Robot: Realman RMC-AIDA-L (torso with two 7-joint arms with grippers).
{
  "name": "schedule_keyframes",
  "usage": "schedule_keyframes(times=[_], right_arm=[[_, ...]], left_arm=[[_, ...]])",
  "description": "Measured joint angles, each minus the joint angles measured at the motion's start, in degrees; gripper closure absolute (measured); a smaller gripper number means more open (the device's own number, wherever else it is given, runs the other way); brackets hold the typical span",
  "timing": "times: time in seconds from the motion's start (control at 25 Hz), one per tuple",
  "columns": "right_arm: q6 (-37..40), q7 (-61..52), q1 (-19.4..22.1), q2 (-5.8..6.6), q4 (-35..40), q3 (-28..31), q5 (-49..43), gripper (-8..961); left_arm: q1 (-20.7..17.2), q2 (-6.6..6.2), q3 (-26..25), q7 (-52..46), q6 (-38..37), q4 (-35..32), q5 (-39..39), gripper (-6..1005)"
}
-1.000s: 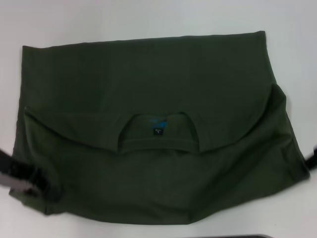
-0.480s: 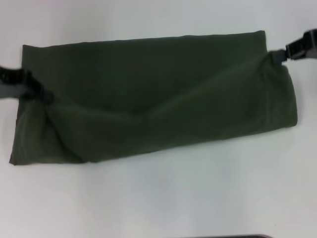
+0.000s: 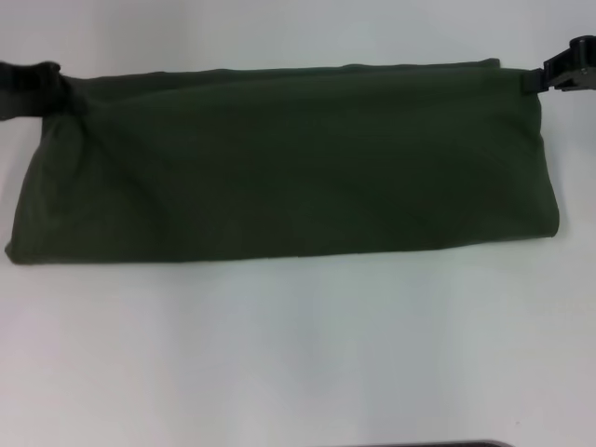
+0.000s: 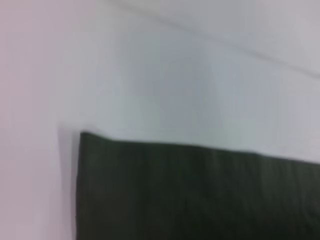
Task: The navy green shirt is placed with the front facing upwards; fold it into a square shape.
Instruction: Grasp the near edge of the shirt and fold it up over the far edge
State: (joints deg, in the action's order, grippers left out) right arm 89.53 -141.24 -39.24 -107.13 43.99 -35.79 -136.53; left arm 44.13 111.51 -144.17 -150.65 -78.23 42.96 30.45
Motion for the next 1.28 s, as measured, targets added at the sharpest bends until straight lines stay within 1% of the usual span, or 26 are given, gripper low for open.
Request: schedule_keyframes(times=[0.12,0.24,0.36,0.52,0.64,0.76,0.88,0.92,1.08,1.28], right_arm=[[-1.57,-0.34,-0.04,-0.35,-0.07,-0.27,-1.61,950],[-3.23,-1.02,-0.05,-0.56,-0.11,-0.33,-2.17,949],[-5.46,-1.29,-0.06,-1.18,-0.11,-0.25,-2.11,949],[-9.12,-1.34,-0.64,-2.47,0.10,0.04,-1.74,950],[-11.77,-1.23,-1.63,-3.49,0.21,-0.23,-1.64,950],[-15.03,-0.88,-2.51,-4.91,0.07,-0.98,-1.72,950],[-18.65,-0.89,-2.73,-6.08,-0.15,-3.81,-1.87,950],[-20.43,-1.14,-2.71,-6.39,-0.60,-6.22,-1.88,950],[-21.90,-1.33,-2.53,-6.49,-1.82,-7.89,-1.90,949],[-23.74,-1.35,-2.06,-6.51,-2.42,-7.98,-2.03,949]], left_arm=[[0.56,0.89,0.59,-0.02,3.21,-0.24,-0.04,948],[1.11,1.34,1.07,-0.30,5.00,-0.39,-0.33,950],[1.28,1.74,2.41,-1.30,7.65,-0.42,-0.38,953],[1.38,2.04,5.18,-3.22,11.51,-0.99,-0.55,954],[1.60,2.19,5.89,-3.75,13.82,-1.74,-0.57,953],[1.63,2.98,6.12,-3.77,16.47,-1.81,-0.58,953],[1.58,3.65,7.01,-3.76,19.08,-1.87,-0.58,952],[1.57,4.01,8.14,-3.65,20.74,-2.10,-0.57,952],[1.57,4.10,9.03,-3.30,22.96,-3.30,-0.57,952],[1.60,4.13,10.06,-3.10,25.67,-5.07,-0.63,951]])
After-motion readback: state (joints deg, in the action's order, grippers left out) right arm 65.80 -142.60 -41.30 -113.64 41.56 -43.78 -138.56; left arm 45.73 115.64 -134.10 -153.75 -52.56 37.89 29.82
